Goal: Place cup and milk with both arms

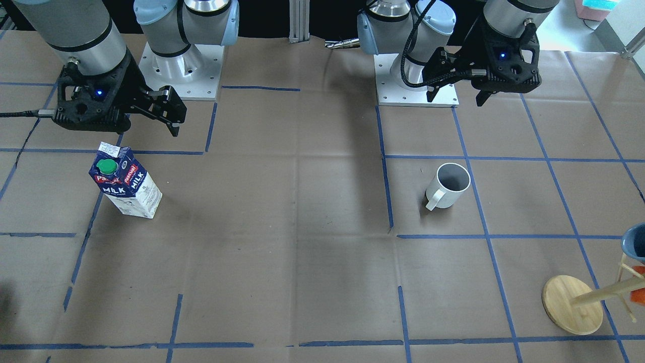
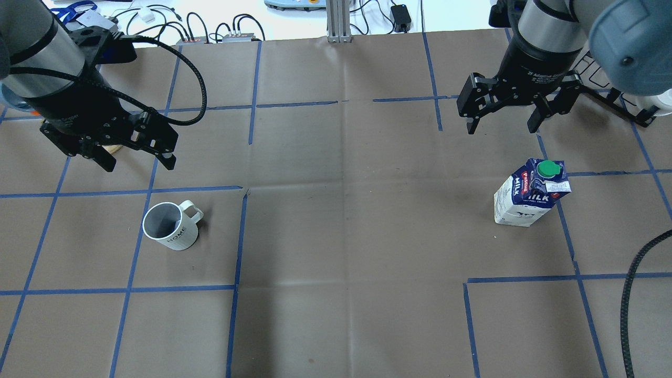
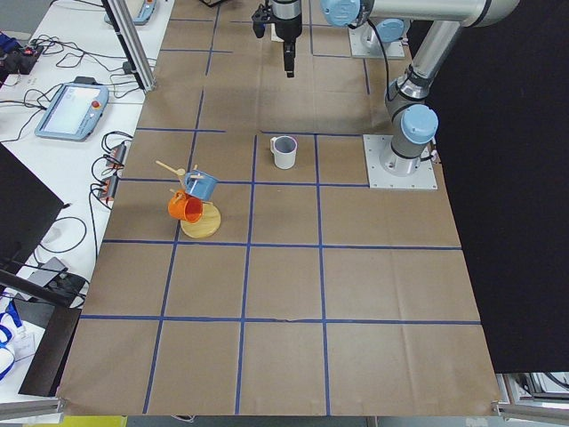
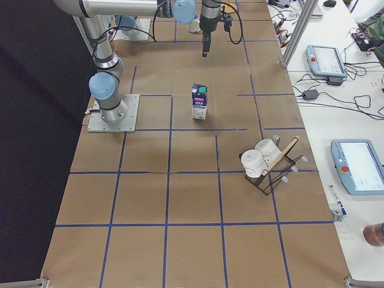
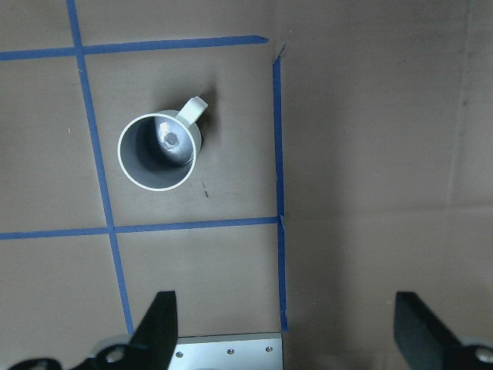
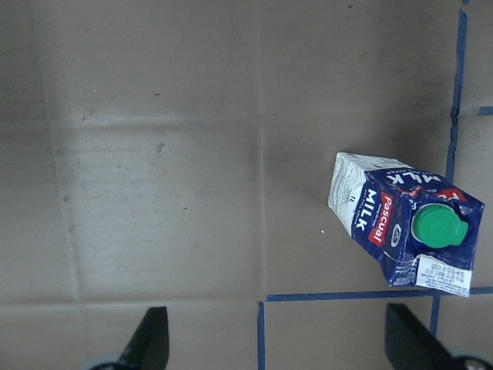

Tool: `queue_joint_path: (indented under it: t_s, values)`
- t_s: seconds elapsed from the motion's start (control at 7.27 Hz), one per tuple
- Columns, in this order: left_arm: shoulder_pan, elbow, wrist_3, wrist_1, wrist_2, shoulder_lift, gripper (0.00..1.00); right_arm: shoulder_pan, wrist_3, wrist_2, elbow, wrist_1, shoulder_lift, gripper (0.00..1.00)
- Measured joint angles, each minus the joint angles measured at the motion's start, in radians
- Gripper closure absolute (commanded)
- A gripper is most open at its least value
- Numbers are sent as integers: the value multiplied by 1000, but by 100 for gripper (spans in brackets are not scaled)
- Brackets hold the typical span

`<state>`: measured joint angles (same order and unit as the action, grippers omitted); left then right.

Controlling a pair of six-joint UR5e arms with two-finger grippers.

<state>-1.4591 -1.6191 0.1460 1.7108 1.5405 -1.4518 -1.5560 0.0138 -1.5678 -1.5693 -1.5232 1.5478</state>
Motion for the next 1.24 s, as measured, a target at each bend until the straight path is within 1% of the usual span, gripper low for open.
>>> queue_joint_path:
  t_s: [0.28, 0.83, 0.96, 1.24]
  values:
    - [-3, -1, -13, -32, -5, 19, 0, 0, 0, 0, 0, 0, 0, 0]
    - [-4, -32, -2, -40, 7, 33, 0, 0, 0, 0, 0, 0, 0, 0]
    - [4, -53, 21, -50, 10, 28, 0, -1, 0, 0, -1, 0, 0, 0]
    - [88, -157, 174, -163, 43, 19, 0, -1, 0, 0, -1, 0, 0, 0]
